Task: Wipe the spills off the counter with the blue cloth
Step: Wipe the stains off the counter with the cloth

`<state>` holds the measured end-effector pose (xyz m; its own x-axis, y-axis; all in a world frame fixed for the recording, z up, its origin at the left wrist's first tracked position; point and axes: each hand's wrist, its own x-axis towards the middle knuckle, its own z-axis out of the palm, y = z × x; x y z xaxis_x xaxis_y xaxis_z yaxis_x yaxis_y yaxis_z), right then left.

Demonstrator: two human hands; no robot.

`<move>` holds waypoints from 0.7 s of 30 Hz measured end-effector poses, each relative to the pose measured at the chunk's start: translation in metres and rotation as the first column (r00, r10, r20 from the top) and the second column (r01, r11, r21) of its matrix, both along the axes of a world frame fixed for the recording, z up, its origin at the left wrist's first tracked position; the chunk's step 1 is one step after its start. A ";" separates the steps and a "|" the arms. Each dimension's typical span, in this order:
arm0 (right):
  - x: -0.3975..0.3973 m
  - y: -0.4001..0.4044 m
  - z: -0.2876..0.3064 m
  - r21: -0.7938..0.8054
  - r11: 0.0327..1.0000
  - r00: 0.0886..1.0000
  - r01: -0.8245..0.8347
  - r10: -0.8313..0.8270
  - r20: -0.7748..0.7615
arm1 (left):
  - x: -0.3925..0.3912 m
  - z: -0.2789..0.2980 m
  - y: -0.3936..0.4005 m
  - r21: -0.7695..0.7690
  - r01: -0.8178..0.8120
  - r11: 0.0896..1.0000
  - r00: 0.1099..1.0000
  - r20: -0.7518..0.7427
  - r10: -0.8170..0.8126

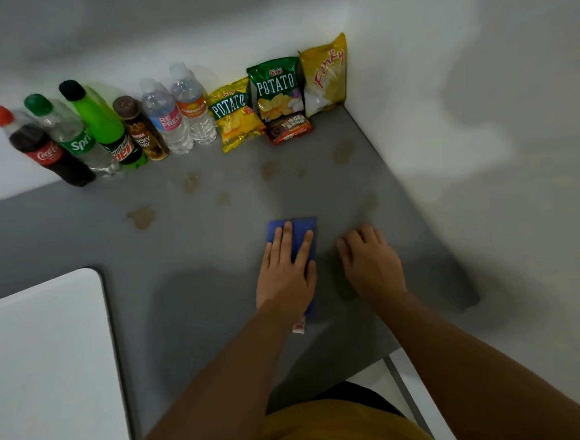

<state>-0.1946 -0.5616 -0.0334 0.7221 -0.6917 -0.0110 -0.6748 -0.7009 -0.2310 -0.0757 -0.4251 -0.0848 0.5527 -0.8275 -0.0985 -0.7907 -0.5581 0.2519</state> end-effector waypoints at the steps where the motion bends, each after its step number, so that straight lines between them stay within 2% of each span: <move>1: 0.002 0.003 0.000 0.020 1.000 1.000 -0.018 0.018 0.004 | 0.001 0.000 0.007 0.010 -0.017 1.000 1.000 -0.005 0.017; 8: 0.025 0.024 -0.001 0.052 0.994 0.994 -0.099 0.096 0.057 | 0.013 0.003 0.060 0.025 -0.140 0.990 0.990 -0.001 0.140; 12: 0.035 0.034 -0.005 -0.039 0.983 0.969 -0.179 0.183 0.164 | 0.023 0.002 0.091 0.034 -0.221 0.975 0.975 0.012 0.220; 21: 0.079 0.053 -0.007 -0.019 0.964 0.961 -0.265 0.265 0.084 | 0.055 0.000 0.152 0.020 -0.377 0.926 0.926 0.041 0.376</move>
<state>-0.1153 -0.5084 -0.0401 0.8776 -0.4752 0.0629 -0.4429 -0.8540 -0.2730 -0.0206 -0.2733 -0.0851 0.8266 -0.5551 -0.0923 -0.5292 -0.8226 0.2082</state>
